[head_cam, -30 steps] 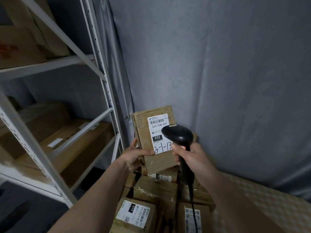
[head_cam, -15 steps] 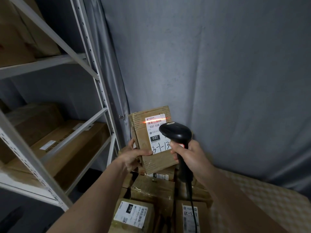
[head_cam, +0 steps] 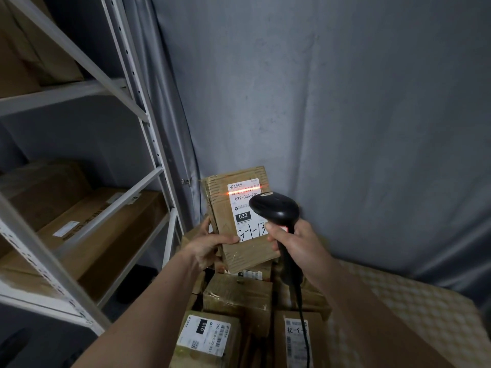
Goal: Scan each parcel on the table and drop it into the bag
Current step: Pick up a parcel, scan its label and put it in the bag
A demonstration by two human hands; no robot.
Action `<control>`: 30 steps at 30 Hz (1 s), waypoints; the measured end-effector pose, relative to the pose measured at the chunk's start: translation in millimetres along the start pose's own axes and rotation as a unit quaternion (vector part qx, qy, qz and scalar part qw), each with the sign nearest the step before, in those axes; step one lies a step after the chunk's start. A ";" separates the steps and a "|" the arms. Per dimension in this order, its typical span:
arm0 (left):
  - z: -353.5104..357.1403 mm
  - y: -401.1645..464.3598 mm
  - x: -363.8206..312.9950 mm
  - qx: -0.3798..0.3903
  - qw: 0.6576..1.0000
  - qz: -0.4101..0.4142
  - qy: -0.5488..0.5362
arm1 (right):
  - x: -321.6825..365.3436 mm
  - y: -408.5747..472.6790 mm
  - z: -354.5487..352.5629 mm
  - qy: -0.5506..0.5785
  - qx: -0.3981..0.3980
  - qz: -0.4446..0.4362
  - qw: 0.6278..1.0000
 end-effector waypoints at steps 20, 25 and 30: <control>92.6 1.7 87.4 0.035 0.985 -0.148 0.077 | -83.8 -40.2 -81.3 0.086 -0.217 0.106 0.967; 127.8 -0.4 122.5 0.100 0.974 -0.138 0.151 | -115.0 -69.8 -106.6 0.103 -0.295 0.144 0.939; 156.5 -7.4 164.5 0.175 0.952 -0.175 0.178 | -140.3 -121.2 -126.5 0.108 -0.381 0.168 0.903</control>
Point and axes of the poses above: each hand's wrist, its own y-axis towards the middle knuckle, its own z-axis out of the palm, x = y × z, the point moved 5 cm from there along y, towards the middle knuckle, and after that the axes turned 6 degrees about -y, right-handed, at the moved point
